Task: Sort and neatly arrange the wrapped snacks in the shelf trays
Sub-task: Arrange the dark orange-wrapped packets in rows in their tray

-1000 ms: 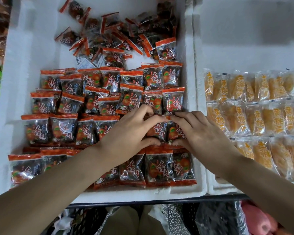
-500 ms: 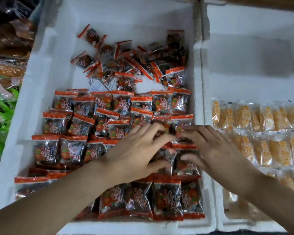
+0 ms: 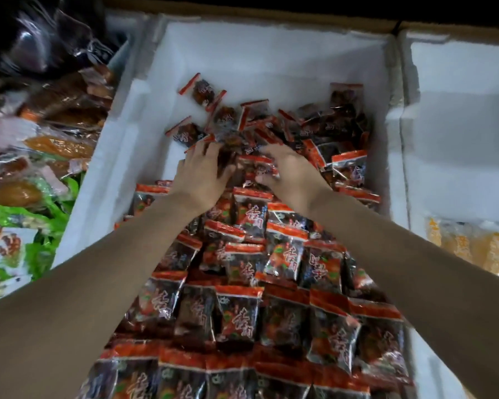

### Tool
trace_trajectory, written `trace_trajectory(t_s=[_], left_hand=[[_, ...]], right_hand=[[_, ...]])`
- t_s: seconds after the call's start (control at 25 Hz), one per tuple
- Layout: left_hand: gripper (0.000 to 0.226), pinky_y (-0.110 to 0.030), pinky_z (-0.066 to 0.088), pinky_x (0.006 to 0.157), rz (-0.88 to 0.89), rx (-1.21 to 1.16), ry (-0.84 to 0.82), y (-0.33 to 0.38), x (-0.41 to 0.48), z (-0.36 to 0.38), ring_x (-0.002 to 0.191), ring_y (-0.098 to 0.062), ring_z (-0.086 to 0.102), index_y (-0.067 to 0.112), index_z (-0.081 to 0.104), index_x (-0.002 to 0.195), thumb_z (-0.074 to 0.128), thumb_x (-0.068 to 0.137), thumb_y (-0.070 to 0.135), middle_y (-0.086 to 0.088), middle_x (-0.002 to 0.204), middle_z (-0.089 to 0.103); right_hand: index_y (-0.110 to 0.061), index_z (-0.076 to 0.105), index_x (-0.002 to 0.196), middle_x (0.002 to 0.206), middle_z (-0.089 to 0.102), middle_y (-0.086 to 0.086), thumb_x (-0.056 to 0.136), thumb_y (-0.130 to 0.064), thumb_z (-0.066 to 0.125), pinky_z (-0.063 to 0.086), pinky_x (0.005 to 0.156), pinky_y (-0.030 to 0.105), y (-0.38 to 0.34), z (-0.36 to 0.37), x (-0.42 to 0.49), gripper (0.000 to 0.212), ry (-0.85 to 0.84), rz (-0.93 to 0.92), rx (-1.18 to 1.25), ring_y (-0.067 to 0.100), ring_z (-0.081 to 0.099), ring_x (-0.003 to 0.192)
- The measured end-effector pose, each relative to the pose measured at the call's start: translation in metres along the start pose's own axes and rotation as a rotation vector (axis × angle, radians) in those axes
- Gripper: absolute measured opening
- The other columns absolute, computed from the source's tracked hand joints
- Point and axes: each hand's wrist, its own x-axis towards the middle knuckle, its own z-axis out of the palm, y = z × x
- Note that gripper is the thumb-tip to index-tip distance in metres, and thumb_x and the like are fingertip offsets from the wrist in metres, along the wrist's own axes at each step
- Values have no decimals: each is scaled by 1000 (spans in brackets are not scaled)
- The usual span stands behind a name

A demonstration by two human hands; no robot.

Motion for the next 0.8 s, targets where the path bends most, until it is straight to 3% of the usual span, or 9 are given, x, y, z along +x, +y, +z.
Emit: trace_trajectory(t_s=[0.2, 0.4, 0.52, 0.68, 0.8], left_hand=[[59, -42, 29, 109, -58, -82, -32, -9, 25, 4, 131, -30, 32, 16, 36, 141, 55, 92, 41, -12, 140, 43], [35, -41, 38, 99, -78, -190, 91, -12, 35, 3, 118, -33, 44, 15, 55, 121, 51, 95, 37, -16, 123, 53], [51, -42, 38, 100, -143, -264, 85, -8, 42, 3, 119, -33, 44, 8, 46, 129, 57, 91, 40, -17, 125, 52], [68, -40, 34, 102, -191, -253, 86, 7, 53, 7, 124, -34, 40, 1, 36, 133, 63, 86, 42, -18, 134, 46], [76, -39, 39, 104, -287, -349, 25, 8, 65, 13, 124, -30, 45, 10, 43, 133, 76, 74, 43, -13, 132, 51]], right_hand=[[-17, 34, 142, 145, 35, 7, 78, -39, 72, 29, 110, 38, -10, 13, 28, 78, -20, 73, -131, 28, 31, 134], [-13, 39, 134, 142, 24, 14, 73, -37, 78, 37, 106, 41, -12, 6, 41, 77, 45, 112, -264, 35, 38, 126], [-12, 30, 137, 144, 24, 16, 75, -32, 77, 37, 103, 41, -6, -2, 38, 80, 130, 83, -399, 35, 37, 128], [-18, 25, 144, 135, 48, 12, 75, -25, 77, 47, 95, 42, 7, -14, 32, 87, 191, 95, -308, 32, 52, 117], [-19, 33, 141, 122, 59, 9, 77, -27, 75, 51, 86, 38, 11, -16, 29, 77, 183, 102, -289, 30, 60, 104]])
